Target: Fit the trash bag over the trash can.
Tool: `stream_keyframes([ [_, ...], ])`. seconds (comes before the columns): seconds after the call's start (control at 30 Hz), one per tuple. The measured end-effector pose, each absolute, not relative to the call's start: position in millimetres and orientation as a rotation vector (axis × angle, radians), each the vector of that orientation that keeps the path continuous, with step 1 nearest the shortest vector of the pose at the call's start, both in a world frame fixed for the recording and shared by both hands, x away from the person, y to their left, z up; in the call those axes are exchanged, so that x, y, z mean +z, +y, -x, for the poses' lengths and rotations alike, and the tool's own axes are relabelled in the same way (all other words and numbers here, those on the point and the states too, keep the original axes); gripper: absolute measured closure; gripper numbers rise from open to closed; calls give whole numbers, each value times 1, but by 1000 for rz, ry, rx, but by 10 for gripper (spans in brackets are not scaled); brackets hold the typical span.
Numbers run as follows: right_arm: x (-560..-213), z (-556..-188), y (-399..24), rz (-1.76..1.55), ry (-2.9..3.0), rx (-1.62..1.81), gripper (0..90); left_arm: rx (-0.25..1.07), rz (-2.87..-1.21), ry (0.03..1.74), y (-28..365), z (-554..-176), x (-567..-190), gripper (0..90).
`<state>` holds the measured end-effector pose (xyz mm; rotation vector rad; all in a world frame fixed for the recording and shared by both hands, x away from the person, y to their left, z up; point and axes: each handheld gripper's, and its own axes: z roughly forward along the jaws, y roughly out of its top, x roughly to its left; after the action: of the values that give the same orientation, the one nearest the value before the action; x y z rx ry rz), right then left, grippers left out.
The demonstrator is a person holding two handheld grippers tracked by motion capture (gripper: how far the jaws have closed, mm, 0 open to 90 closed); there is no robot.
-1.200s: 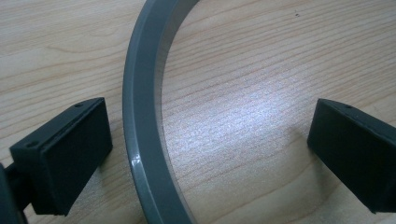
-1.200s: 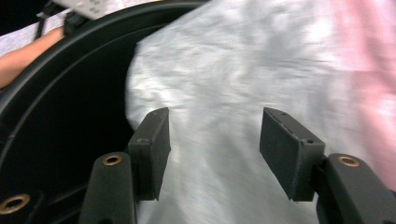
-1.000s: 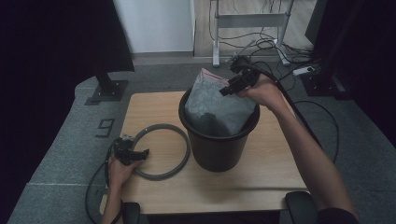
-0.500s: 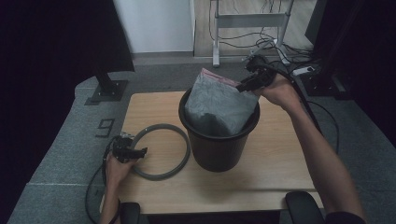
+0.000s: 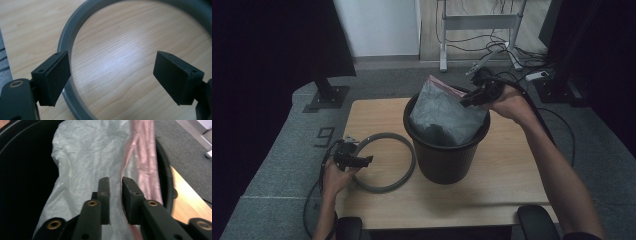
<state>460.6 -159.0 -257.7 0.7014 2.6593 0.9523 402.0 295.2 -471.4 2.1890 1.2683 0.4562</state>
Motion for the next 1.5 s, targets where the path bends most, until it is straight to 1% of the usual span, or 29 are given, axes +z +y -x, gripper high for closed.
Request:
stream_keyframes([
  [0.03, -260, -461, -156, -689, 2665, 937, 713, 453, -2188, 1259, 293, -401, -466, 142],
  [0.07, -262, -461, -153, -683, 2674, 907, 740, 450, -2188, 1246, 292, -400, -462, 141],
  [0.17, -269, -463, -149, -705, 2646, 816, 741, 421, -2178, 1214, 288, -399, -449, 142],
  [0.23, -271, -465, -149, -718, 2650, 809, 805, 406, -2177, 1198, 287, -398, -441, 150],
  [0.3, -271, -465, -149, -729, 2656, 819, 826, 398, -2183, 1190, 285, -398, -435, 150],
  [0.4, -271, -464, -149, -727, 2688, 865, 836, 373, -2197, 1162, 281, -399, -422, 169],
  [0.47, -270, -464, -149, -731, 2684, 882, 798, 352, -2198, 1148, 279, -399, -415, 180],
  [0.5, -269, -464, -150, -740, 2682, 890, 801, 343, -2200, 1136, 278, -399, -410, 186],
  [0.57, -270, -464, -151, -755, 2703, 931, 861, 341, -2207, 1120, 275, -398, -399, 196],
  [0.87, -271, -462, -149, -754, 2733, 1051, 867, 309, -2216, 1002, 255, -393, -331, 282],
  [1.0, -271, -462, -147, -754, 2739, 1084, 876, 293, -2222, 919, 236, -392, -302, 315],
  [1.13, -268, -461, -145, -752, 2745, 1114, 875, 261, -2225, 817, 209, -394, -278, 323],
  [1.37, -262, -458, -135, -731, 2751, 1149, 875, 269, -2254, 663, 153, -399, -252, 323],
  [1.5, -257, -457, -127, -712, 2759, 1175, 875, 234, -2261, 603, 127, -406, -250, 322],
])
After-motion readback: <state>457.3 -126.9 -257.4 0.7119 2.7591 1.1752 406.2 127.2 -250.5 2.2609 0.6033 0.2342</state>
